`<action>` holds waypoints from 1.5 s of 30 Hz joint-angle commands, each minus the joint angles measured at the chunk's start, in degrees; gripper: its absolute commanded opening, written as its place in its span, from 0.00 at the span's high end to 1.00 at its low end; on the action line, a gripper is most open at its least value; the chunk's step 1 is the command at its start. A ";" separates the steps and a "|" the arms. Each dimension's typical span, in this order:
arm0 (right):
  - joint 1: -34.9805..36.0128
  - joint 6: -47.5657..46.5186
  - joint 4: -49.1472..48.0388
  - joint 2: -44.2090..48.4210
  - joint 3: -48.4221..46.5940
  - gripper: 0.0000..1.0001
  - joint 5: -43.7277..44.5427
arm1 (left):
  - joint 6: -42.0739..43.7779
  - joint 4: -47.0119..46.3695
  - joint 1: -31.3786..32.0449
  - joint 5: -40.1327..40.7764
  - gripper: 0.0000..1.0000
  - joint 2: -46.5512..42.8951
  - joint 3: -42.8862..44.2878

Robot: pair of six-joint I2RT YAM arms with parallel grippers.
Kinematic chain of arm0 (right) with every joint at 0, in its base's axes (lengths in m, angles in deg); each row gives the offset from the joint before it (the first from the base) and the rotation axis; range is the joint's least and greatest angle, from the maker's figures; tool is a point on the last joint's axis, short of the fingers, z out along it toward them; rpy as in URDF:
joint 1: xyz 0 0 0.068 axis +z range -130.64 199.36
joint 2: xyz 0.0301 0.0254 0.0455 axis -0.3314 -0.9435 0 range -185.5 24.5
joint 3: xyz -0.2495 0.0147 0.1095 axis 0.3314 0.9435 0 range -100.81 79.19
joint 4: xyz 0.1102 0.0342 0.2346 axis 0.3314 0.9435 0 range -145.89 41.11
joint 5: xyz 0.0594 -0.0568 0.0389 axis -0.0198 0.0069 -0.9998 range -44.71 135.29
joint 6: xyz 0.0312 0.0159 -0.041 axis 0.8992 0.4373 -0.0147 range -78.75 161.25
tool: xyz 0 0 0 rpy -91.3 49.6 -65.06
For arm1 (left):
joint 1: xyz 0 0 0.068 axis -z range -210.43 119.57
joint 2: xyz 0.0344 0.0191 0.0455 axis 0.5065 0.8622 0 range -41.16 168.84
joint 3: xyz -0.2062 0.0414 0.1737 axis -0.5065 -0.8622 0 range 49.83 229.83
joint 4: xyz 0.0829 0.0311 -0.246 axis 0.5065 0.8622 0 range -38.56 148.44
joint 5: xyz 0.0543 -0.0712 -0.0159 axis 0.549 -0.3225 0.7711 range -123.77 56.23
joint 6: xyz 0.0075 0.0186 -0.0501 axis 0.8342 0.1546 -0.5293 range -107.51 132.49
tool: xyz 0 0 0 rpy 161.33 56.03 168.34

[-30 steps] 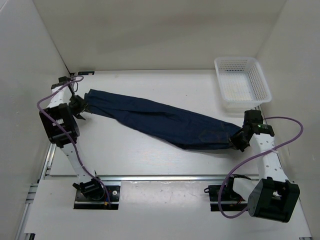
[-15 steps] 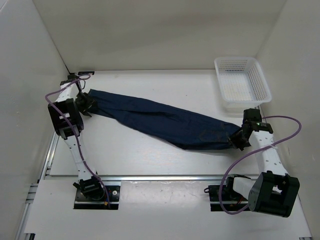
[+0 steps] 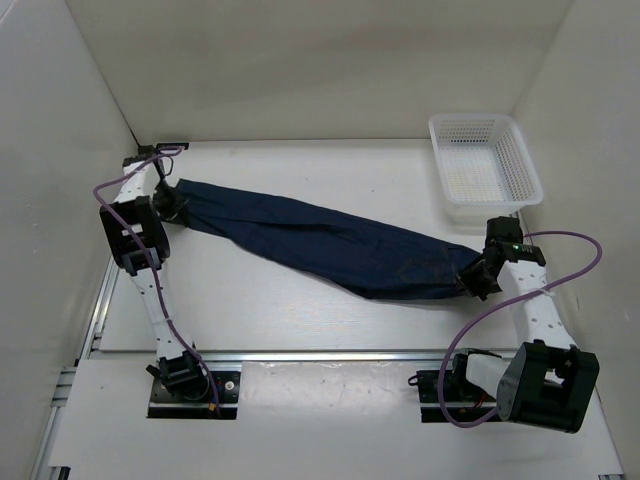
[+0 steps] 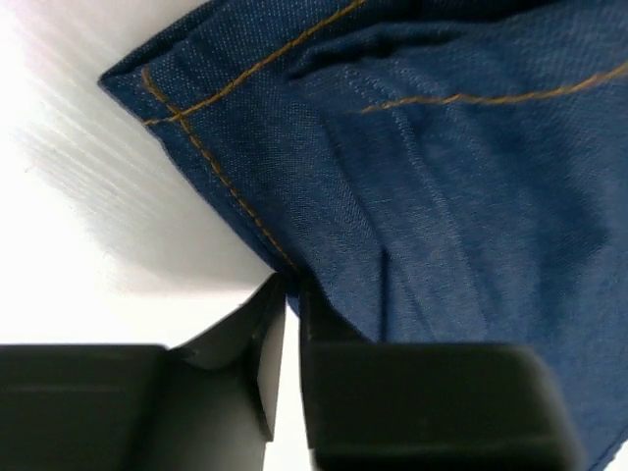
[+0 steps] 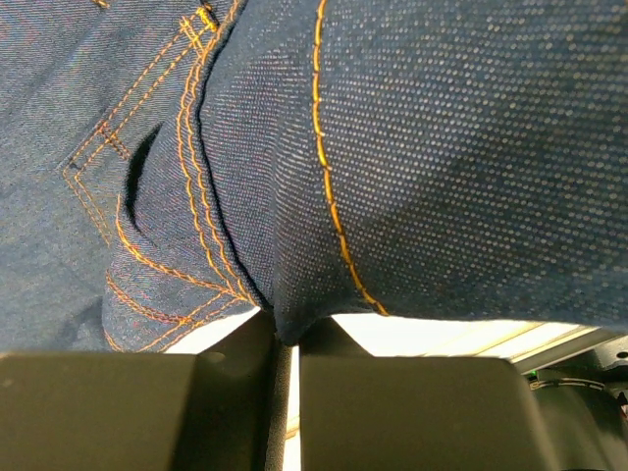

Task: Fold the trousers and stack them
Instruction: Fold the trousers

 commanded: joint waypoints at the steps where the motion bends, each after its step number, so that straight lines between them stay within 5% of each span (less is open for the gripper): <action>1: -0.20 -0.71 -1.09 0.05 -0.51 1.00 -0.27 | -0.22 0.40 0.26 2.19 0.85 0.70 2.21; 10: -0.20 -0.71 0.05 1.28 0.01 1.00 0.78 | -0.22 0.49 0.26 4.72 0.90 -4.12 -1.20; 30: -0.20 1.23 15.43 11.46 -4.21 1.00 3.77 | 1.98 -2.06 -4.31 11.14 0.90 -24.07 -29.50; 32: -0.20 1.23 16.05 12.26 -4.21 0.92 3.77 | 1.98 -2.06 -4.31 11.15 0.90 -26.44 -30.65; 33: -0.20 1.23 16.05 12.26 -4.21 0.84 3.77 | 2.50 -2.06 -4.31 11.15 0.85 -27.06 -30.66; 34: -0.20 1.23 16.05 12.26 -4.21 0.62 3.16 | 2.51 -2.06 -4.31 11.67 0.78 -27.68 -30.66; 35: -0.20 1.23 16.05 12.26 -4.21 0.49 3.15 | 2.51 -1.45 -4.31 11.68 0.51 -28.82 -30.66; 36: -0.20 0.71 15.44 12.26 -4.21 0.37 3.85 | 2.51 -1.44 -4.31 12.29 0.38 -28.83 -30.66; 39: -0.20 -0.09 15.43 12.26 -5.60 0.22 4.99 | 2.51 0.66 -4.31 12.29 0.10 -30.23 -28.11; 42: -0.20 -1.14 15.43 12.26 -7.19 0.22 5.61 | 2.51 1.19 -4.31 12.29 0.08 -30.24 -25.39; 45: -0.20 -1.15 14.91 11.04 -8.42 0.25 5.00 | 1.29 1.19 -4.31 12.82 0.21 -28.49 -23.37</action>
